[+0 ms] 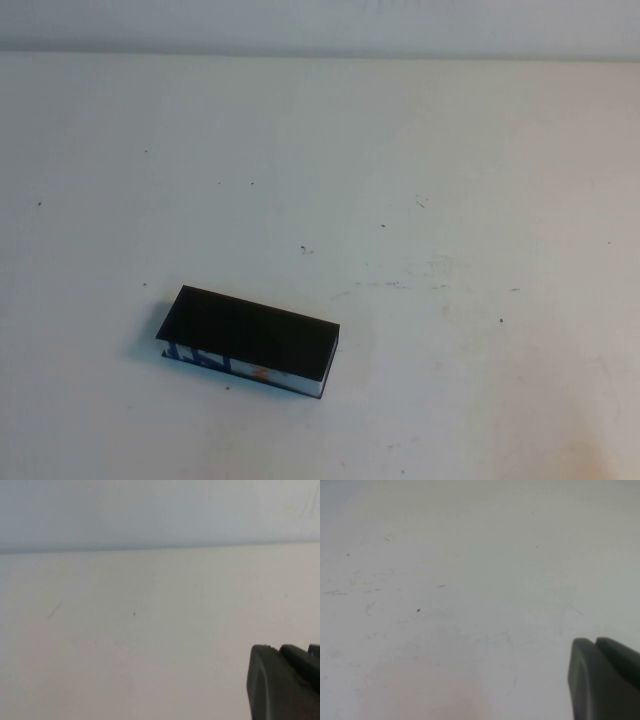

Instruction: Return glasses to glasses case

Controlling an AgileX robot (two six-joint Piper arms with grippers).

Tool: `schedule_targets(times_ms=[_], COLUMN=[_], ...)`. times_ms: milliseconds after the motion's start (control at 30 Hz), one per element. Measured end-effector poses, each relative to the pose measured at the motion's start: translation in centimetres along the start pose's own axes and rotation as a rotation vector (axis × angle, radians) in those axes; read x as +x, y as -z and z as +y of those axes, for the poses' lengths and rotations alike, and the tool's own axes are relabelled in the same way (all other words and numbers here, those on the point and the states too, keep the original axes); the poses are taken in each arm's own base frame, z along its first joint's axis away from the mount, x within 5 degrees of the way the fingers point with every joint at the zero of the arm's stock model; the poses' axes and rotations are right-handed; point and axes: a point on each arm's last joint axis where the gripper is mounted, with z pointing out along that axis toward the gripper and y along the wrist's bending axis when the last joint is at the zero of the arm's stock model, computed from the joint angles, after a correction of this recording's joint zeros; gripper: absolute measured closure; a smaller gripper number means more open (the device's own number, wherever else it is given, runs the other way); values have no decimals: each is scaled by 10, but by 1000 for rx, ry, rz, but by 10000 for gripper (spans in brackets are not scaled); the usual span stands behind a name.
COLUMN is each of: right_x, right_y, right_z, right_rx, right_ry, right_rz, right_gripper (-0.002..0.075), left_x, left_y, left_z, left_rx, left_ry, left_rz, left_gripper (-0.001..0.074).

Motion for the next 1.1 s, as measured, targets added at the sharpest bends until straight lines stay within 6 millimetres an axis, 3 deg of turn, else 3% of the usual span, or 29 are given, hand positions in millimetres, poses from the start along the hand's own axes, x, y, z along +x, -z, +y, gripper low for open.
schedule_targets(times_ms=[300, 1100], right_x=[0, 0], right_y=[0, 0], right_z=[0, 0], right_rx=[-1, -2], right_ry=[-2, -4], right_rz=[0, -3], right_gripper=[737, 737], left_x=[25, 27], left_y=[15, 16], left_z=[3, 3], left_rx=[-39, -41], left_ry=[-30, -43], left_rz=[215, 243], left_gripper=[738, 738])
